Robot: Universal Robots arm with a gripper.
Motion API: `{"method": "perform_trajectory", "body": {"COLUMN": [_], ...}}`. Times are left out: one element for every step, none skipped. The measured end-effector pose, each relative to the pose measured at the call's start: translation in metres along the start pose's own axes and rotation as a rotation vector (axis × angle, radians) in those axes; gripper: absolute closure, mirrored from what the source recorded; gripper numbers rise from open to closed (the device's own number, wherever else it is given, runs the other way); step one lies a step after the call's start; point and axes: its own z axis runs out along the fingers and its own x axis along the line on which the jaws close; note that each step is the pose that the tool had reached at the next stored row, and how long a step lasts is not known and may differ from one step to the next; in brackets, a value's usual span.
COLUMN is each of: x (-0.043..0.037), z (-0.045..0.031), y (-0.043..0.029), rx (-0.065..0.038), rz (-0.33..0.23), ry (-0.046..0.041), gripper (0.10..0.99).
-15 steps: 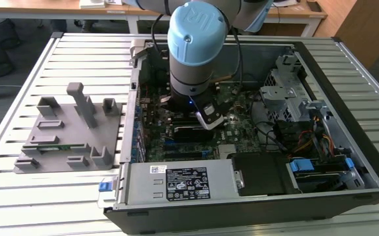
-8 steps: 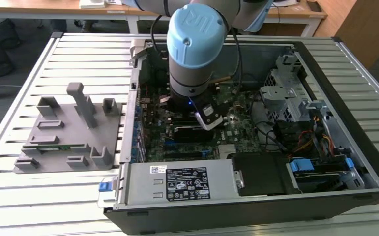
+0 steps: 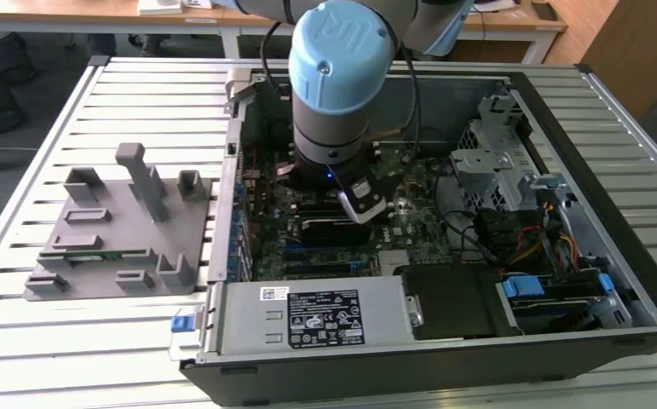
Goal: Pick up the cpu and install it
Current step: 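Install the second cpu locking lever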
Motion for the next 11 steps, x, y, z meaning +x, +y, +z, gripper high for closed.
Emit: {"method": "perform_trajectory", "body": {"x": [0.0,-0.0001,-0.0001,-0.0001,-0.0001,-0.0002,-0.0002,-0.0002,-0.0002,-0.0002,-0.0003], "z": [-0.0021,-0.0043,-0.0063,-0.0081,-0.0096,-0.011,-0.0123,-0.0135,-0.0148,-0.0164,-0.0184], "y": [0.0008,0.0015,0.0022,0.0028,0.0033,0.0038,0.0043,0.0047,0.0051,0.0057,0.0064], "rx": [0.0,0.0,0.0,0.0,0.0,0.0,0.0,0.0,0.0,0.0,0.0], "rz": [0.0,0.0,0.0,0.0,0.0,0.0,0.0,0.0,0.0,0.0,0.0], "ry": [-0.0001,-0.0001,-0.0001,0.0,0.0,0.0,-0.0001,-0.0001,-0.0001,-0.0001,0.0], "gripper": [0.98,0.98,0.98,0.98,0.98,0.98,0.98,0.98,0.98,0.98,0.98]}}
